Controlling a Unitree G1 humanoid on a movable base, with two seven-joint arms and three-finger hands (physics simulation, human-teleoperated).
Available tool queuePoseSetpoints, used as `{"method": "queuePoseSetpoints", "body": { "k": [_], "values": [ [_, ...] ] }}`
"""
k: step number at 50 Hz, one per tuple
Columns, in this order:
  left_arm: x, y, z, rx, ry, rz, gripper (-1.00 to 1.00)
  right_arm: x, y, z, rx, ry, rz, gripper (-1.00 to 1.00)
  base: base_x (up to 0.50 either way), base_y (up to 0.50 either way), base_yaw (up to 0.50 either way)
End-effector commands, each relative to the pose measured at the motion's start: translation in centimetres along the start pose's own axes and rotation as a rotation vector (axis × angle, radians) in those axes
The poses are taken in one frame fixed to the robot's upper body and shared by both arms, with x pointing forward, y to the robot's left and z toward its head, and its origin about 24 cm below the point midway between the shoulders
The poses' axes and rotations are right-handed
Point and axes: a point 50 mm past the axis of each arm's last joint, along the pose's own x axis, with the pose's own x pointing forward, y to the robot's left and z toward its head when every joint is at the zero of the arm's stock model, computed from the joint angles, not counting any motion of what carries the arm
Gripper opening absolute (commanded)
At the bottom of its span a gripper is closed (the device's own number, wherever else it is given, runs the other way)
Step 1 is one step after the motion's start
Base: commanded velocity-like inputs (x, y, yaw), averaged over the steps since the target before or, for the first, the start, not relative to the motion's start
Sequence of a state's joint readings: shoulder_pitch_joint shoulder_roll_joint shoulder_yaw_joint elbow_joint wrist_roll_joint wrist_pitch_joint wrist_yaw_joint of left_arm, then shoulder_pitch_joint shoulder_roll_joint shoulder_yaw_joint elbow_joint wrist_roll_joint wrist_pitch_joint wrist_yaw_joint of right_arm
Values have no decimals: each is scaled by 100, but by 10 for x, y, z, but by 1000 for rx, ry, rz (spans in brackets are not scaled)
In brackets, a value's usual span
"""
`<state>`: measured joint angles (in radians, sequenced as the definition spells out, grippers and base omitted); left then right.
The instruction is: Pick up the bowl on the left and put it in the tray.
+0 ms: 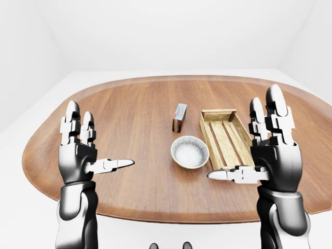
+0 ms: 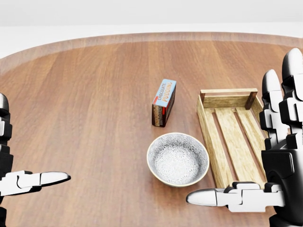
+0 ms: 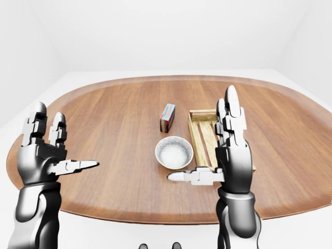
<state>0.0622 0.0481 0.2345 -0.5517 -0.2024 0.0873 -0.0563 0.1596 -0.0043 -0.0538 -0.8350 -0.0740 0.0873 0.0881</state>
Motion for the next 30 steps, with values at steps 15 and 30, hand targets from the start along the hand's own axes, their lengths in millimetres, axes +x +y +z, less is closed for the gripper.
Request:
{"method": "queuePoseSetpoints", "body": {
  "k": [15,30],
  "values": [
    [0,1,-18,4,75,10,100,2,-6,-5,-15,16,-11,100,50,6,0],
    [-1,-1,-17,5,72,7,100,3,-13,6,-53,-35,-43,100,50,3,0]
  ]
}}
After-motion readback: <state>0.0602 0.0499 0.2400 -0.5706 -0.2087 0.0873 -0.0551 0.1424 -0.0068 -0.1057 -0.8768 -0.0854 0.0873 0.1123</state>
